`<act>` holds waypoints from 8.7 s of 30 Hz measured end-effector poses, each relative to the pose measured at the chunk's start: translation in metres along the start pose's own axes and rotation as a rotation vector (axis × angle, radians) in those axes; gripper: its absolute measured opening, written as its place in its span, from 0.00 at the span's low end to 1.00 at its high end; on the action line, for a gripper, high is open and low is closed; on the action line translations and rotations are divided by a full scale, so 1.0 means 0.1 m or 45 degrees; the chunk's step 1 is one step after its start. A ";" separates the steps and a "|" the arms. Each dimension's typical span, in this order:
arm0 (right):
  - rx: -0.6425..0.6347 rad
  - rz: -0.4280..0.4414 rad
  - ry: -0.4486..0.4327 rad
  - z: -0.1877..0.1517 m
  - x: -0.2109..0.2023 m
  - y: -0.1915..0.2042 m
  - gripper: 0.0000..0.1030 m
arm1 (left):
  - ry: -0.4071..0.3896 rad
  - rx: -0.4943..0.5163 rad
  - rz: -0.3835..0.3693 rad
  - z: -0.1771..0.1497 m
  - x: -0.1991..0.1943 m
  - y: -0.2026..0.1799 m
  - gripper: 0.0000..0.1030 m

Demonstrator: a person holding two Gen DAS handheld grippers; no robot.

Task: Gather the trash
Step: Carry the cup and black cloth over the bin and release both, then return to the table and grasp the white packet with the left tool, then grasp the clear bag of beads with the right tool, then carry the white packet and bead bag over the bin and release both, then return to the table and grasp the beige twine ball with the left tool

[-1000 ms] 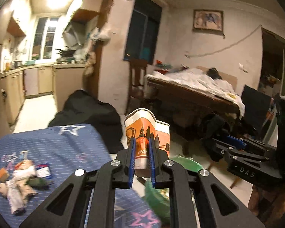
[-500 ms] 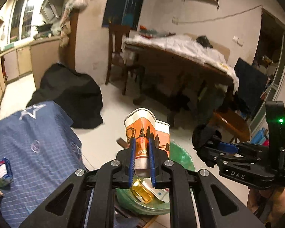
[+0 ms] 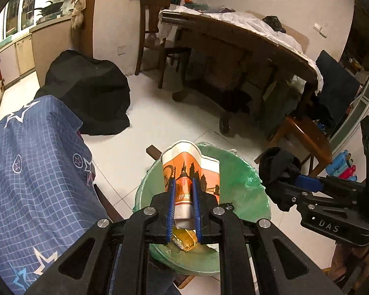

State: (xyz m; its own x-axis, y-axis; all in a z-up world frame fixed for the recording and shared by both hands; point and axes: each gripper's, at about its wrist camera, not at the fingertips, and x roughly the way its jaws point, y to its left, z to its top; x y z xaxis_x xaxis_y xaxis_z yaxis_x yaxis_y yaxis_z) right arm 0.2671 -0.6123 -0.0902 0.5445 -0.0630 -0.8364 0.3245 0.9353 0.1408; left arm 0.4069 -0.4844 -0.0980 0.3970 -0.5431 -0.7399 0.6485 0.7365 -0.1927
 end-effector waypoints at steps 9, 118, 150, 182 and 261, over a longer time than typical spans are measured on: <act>0.005 0.010 0.013 0.00 0.06 -0.05 0.39 | 0.004 -0.007 -0.002 0.00 0.06 0.04 0.14; -0.888 0.590 -0.040 -0.86 0.80 5.21 0.51 | -0.317 -0.753 0.401 -3.27 -3.40 3.91 0.36; -0.729 0.562 -0.313 -1.39 -0.23 4.15 0.26 | -0.383 -0.560 0.480 -2.95 -3.39 3.13 0.36; -0.270 0.175 -0.492 -0.27 -1.08 1.48 0.26 | -0.359 -0.053 0.097 -0.71 -2.31 0.66 0.36; -0.194 0.181 -0.367 -0.55 -0.63 0.63 0.74 | -0.005 -0.041 0.128 -0.83 -0.87 1.10 0.61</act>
State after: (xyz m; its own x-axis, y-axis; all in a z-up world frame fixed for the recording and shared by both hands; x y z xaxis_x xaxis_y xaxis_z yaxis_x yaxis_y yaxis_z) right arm 0.2107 -0.5303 -0.0572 0.7790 -0.0041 -0.6271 0.1226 0.9817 0.1460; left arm 0.3894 -0.3229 -0.1083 0.4614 -0.4674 -0.7541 0.5840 0.7999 -0.1384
